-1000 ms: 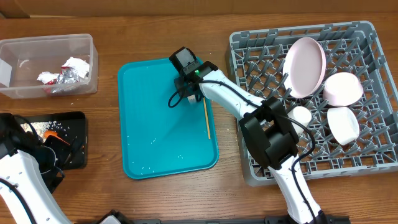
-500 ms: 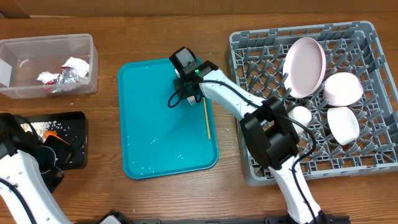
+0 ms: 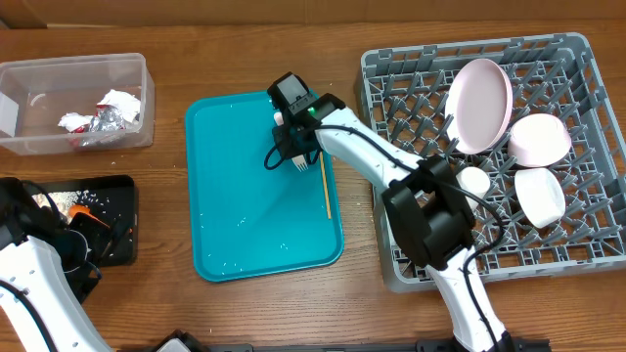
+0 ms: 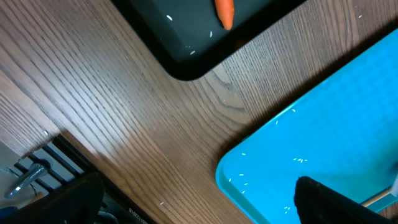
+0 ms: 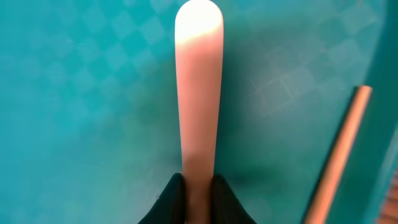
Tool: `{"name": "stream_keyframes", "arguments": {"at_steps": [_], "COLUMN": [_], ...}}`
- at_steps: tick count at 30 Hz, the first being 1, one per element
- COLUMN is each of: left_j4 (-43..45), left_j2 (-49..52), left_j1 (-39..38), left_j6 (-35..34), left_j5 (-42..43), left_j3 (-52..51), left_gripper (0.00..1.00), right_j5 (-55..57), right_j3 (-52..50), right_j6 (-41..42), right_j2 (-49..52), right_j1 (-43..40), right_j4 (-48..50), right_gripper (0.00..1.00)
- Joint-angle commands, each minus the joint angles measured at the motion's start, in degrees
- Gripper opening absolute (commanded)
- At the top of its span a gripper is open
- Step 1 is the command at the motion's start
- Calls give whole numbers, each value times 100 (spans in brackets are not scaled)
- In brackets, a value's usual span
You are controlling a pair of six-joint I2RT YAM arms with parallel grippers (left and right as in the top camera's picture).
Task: Sort waste into correct bins and load items into the dishwasher rack
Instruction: 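Carry the fork right and drop it into the rack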
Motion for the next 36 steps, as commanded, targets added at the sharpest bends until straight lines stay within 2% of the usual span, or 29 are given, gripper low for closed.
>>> {"name": "stream_keyframes", "arguments": {"at_steps": [1, 12, 22, 30, 36], "left_j4": [7, 7, 7, 7, 7], "left_j2": [-96, -96, -96, -96, -96], "left_j1": [26, 26, 26, 26, 26], "left_j6": [-120, -120, -118, -120, -120], "left_j5": [61, 61, 61, 61, 61], "left_j3": [118, 118, 118, 118, 118], "left_gripper": [100, 100, 100, 100, 100], "right_j5": [-37, 289, 649, 28, -278], "right_j3": [-7, -7, -9, -31, -188], "right_j6": [149, 396, 702, -157, -769], "right_j2": [-697, -1727, -2142, -2138, -2063], "right_j1": [42, -380, -1561, -2199, -2371], "right_j4": [-37, -656, -1488, -1818, -1825], "right_gripper": [4, 4, 4, 4, 4]}}
